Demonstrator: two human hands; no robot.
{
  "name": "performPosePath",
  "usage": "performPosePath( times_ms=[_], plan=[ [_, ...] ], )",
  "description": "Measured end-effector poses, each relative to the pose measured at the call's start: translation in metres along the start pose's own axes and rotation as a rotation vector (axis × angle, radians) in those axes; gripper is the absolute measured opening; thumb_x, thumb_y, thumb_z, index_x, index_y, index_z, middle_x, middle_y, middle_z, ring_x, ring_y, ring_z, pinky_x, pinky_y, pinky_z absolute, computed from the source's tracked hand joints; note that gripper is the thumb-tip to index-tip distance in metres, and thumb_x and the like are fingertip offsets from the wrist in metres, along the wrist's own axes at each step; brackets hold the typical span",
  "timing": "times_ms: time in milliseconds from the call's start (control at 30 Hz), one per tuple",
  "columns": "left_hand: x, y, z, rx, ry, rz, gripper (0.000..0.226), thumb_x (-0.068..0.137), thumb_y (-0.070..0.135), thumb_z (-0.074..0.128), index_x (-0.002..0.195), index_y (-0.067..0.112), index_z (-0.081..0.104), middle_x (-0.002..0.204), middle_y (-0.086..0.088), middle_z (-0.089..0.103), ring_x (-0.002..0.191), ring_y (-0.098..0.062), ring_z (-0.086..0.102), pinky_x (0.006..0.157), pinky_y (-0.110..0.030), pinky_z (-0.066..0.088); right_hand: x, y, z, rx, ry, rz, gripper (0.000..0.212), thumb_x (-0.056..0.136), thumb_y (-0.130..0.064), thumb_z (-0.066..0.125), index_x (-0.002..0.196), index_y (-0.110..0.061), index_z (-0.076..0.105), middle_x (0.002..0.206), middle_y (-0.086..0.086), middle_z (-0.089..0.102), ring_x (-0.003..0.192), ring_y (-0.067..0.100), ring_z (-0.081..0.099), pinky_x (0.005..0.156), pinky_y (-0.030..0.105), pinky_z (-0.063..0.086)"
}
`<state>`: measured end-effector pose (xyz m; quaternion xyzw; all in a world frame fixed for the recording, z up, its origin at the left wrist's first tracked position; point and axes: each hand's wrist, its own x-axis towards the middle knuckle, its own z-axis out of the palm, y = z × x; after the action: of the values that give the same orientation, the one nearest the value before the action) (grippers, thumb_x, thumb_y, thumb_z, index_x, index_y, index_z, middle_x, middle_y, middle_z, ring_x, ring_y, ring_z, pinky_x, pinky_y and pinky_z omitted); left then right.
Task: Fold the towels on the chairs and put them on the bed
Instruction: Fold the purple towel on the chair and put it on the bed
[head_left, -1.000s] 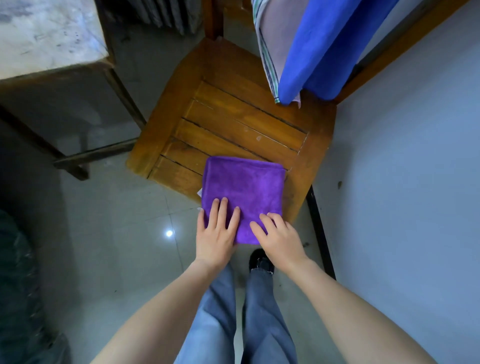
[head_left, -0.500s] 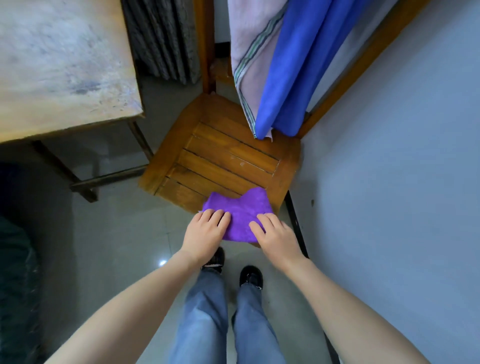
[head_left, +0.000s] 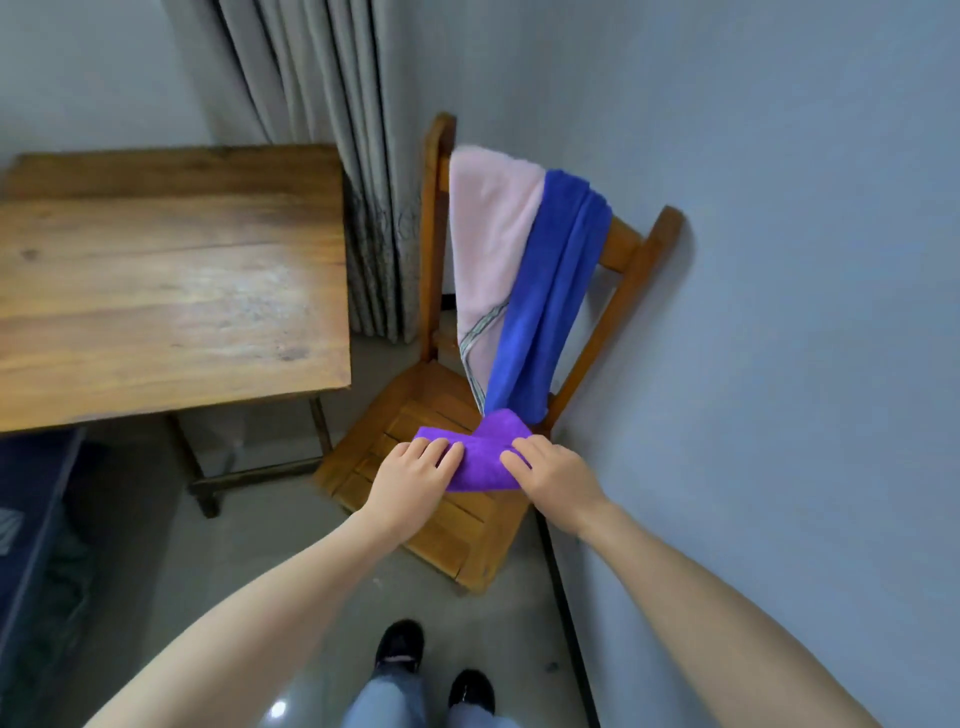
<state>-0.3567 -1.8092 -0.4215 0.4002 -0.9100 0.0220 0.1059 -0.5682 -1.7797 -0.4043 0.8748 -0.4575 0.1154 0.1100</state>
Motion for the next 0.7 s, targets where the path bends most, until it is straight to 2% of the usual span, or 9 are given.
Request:
performPosePath(
  times_ms=[133, 200, 367, 467, 567, 600, 700],
  plan=[
    [0.026, -0.01, -0.061, 0.068, 0.082, -0.052, 0.062, 0.039, 0.017, 0.09, 0.095, 0.01, 0.066, 0.081, -0.006, 0.07, 0.063, -0.023, 0.065, 0.053, -0.026, 0.052, 0.05, 0.029, -0.054, -0.124, 0.032, -0.131, 0.056, 0.058, -0.021, 0.086, 0.095, -0.012, 0.045, 0.078, 0.007, 0.067, 0.066, 0.02, 0.065, 0.048, 0.021, 0.051],
    [0.039, -0.022, -0.088, 0.098, 0.14, -0.066, 0.06, 0.037, 0.019, 0.09, 0.093, 0.01, 0.069, 0.083, -0.006, 0.071, 0.063, -0.023, 0.065, 0.054, -0.026, 0.052, 0.073, 0.039, -0.075, -0.143, 0.035, -0.149, 0.059, 0.057, -0.022, 0.087, 0.096, -0.013, 0.044, 0.078, 0.007, 0.066, 0.066, 0.019, 0.065, 0.048, 0.02, 0.051],
    [0.063, -0.072, -0.156, 0.187, 0.292, -0.091, 0.073, 0.043, 0.014, 0.086, 0.104, 0.013, 0.047, 0.086, -0.007, 0.07, 0.068, -0.027, 0.066, 0.058, -0.028, 0.055, 0.143, 0.046, -0.127, -0.202, 0.216, -0.197, 0.052, 0.058, -0.008, 0.082, 0.092, -0.013, 0.043, 0.073, 0.006, 0.062, 0.06, 0.018, 0.059, 0.042, 0.021, 0.048],
    [0.063, -0.098, -0.189, 0.197, 0.362, -0.113, 0.076, 0.042, 0.016, 0.088, 0.106, 0.015, 0.046, 0.091, -0.006, 0.071, 0.073, -0.027, 0.067, 0.06, -0.028, 0.054, 0.182, 0.04, -0.146, -0.215, 0.341, -0.218, 0.047, 0.06, -0.005, 0.078, 0.092, -0.012, 0.043, 0.074, 0.005, 0.062, 0.06, 0.018, 0.058, 0.04, 0.022, 0.045],
    [0.051, -0.11, -0.207, 0.216, 0.432, -0.125, 0.078, 0.042, 0.019, 0.091, 0.106, 0.015, 0.048, 0.092, -0.007, 0.072, 0.076, -0.026, 0.069, 0.062, -0.029, 0.056, 0.201, 0.028, -0.152, -0.236, 0.453, -0.271, 0.031, 0.069, -0.008, 0.064, 0.092, -0.013, 0.044, 0.077, 0.005, 0.066, 0.063, 0.018, 0.062, 0.044, 0.021, 0.045],
    [0.047, -0.115, -0.209, 0.217, 0.435, -0.121, 0.078, 0.042, 0.02, 0.092, 0.107, 0.015, 0.048, 0.092, -0.008, 0.072, 0.076, -0.026, 0.069, 0.062, -0.03, 0.056, 0.206, 0.024, -0.15, -0.242, 0.48, -0.292, 0.03, 0.07, -0.008, 0.064, 0.093, -0.013, 0.045, 0.079, 0.005, 0.067, 0.064, 0.018, 0.063, 0.046, 0.021, 0.047],
    [0.028, -0.123, -0.216, 0.292, 0.489, -0.161, 0.079, 0.042, 0.02, 0.092, 0.107, 0.013, 0.048, 0.091, -0.009, 0.072, 0.075, -0.025, 0.069, 0.061, -0.032, 0.056, 0.224, 0.014, -0.147, -0.205, 0.478, -0.361, 0.045, 0.062, -0.01, 0.079, 0.096, -0.011, 0.049, 0.084, 0.008, 0.068, 0.071, 0.021, 0.065, 0.05, 0.024, 0.052]
  ],
)
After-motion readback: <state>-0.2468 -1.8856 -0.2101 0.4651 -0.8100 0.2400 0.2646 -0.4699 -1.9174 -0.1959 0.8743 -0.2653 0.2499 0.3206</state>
